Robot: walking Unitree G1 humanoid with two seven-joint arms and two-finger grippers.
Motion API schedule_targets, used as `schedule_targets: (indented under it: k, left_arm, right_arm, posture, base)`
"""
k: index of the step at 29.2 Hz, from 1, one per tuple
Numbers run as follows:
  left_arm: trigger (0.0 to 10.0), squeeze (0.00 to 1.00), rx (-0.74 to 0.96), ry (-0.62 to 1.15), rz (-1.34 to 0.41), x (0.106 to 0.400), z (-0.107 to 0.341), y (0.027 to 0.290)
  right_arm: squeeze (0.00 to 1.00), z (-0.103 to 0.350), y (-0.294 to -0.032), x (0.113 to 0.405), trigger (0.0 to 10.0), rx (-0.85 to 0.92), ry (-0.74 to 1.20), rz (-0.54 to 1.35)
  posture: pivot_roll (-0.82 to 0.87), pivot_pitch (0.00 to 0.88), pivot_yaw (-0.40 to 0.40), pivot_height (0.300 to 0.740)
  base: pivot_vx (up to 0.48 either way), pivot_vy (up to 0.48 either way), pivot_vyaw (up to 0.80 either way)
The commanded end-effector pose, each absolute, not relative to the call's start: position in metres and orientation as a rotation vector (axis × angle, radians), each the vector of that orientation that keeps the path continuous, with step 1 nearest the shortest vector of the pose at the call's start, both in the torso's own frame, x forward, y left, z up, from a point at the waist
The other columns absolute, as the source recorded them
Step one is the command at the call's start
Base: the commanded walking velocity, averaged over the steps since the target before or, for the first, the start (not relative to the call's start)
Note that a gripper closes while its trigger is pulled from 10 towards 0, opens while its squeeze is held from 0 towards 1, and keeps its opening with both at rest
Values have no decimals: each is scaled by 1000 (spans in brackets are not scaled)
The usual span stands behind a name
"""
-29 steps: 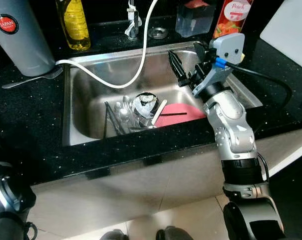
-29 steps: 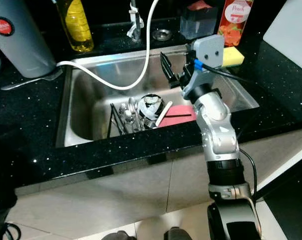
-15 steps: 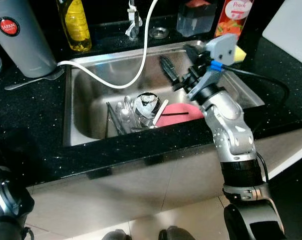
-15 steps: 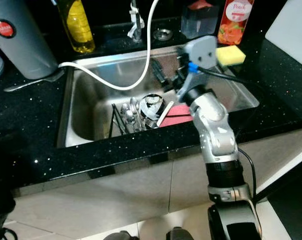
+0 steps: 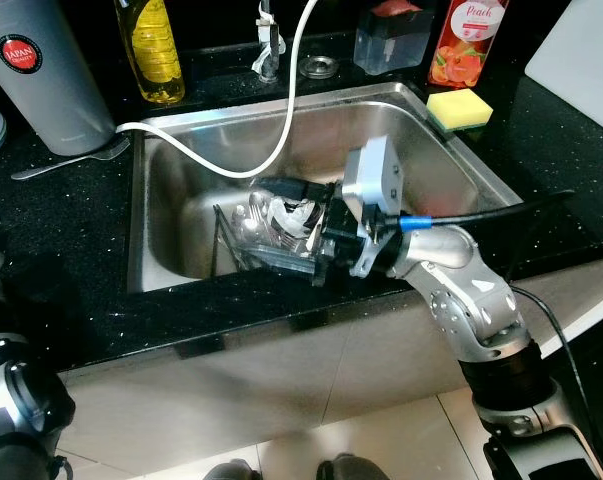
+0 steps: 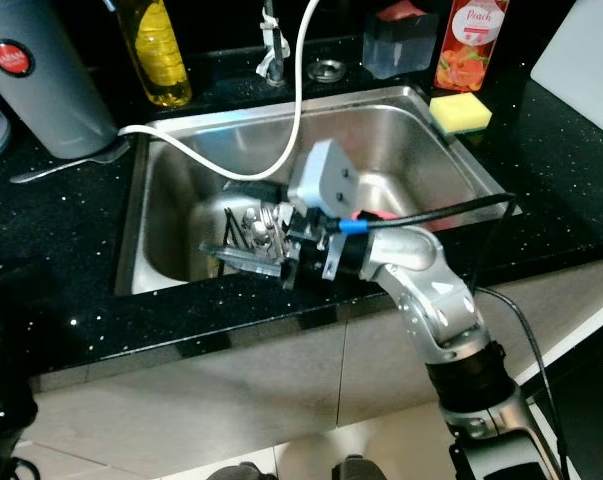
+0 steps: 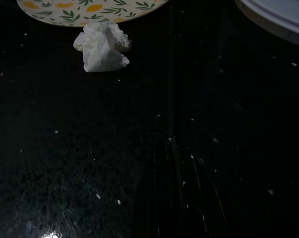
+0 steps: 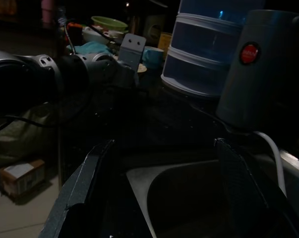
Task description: Kitchen organization
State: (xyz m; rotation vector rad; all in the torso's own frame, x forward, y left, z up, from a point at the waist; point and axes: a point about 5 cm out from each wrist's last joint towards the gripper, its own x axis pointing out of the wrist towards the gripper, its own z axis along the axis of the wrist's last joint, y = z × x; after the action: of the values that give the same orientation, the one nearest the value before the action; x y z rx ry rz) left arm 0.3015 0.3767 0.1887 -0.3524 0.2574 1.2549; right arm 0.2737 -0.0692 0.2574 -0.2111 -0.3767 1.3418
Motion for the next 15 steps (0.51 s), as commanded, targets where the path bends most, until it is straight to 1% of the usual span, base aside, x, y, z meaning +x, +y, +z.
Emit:
schedule_targets:
  k: [1, 2, 4, 6, 7, 9, 10, 11, 12, 14, 15]
  left_arm:
    - [0, 0, -363, 373, 1228, 302, 163, 364]
    - [10000, 0, -344, 334, 1234, 303, 169, 363]
    - [10000, 0, -333, 270, 1247, 303, 182, 365]
    - [10000, 0, -333, 270, 1247, 303, 182, 365]
    - [10000, 1000, -383, 247, 1254, 302, 189, 367]
    - [10000, 1000, -498, 275, 1231, 305, 189, 368]
    - [10000, 1000, -498, 275, 1231, 305, 189, 368]
    - [10000, 0, -555, 317, 1201, 309, 182, 362]
    - [10000, 0, -555, 317, 1201, 309, 182, 362]
    - [10000, 0, -612, 386, 1116, 318, 170, 342]
    - [10000, 0, -612, 386, 1116, 318, 170, 342]
  right_arm:
    - [0, 258, -68, 271, 10000, -221, -377, 1366]
    - [0, 259, -69, 272, 10000, -228, -381, 1363]
    - [0, 261, -70, 273, 10000, -232, -387, 1355]
    - [0, 261, -70, 273, 10000, -232, -387, 1355]
    - [0, 261, -71, 273, 10000, -234, -388, 1354]
    - [0, 261, -73, 274, 10000, -238, -383, 1362]
    - [0, 261, -73, 274, 10000, -238, -383, 1362]
    - [0, 261, -73, 274, 10000, -240, -382, 1364]
    - [0, 261, -73, 274, 10000, -240, -382, 1364]
    - [0, 261, -73, 276, 10000, -246, -386, 1357]
    - [0, 261, -73, 276, 10000, -246, -386, 1357]
  posture:
    - [19, 87, 46, 740]
    - [15, 85, 44, 740]
    - [14, 84, 44, 740]
    - [14, 84, 44, 740]
    - [15, 82, 41, 740]
    - [27, 74, 38, 740]
    - [27, 74, 38, 740]
    - [24, 71, 40, 740]
    - [24, 71, 40, 740]
    - [18, 68, 42, 740]
    - [18, 68, 42, 740]
  base:
    - [0, 0, 0]
    - [0, 0, 0]
    - [0, 0, 0]
    - [0, 0, 0]
    - [0, 0, 0]
    - [0, 0, 0]
    - [0, 0, 0]
    - [0, 0, 0]
    - [0, 0, 0]
    - [0, 0, 0]
    - [0, 0, 0]
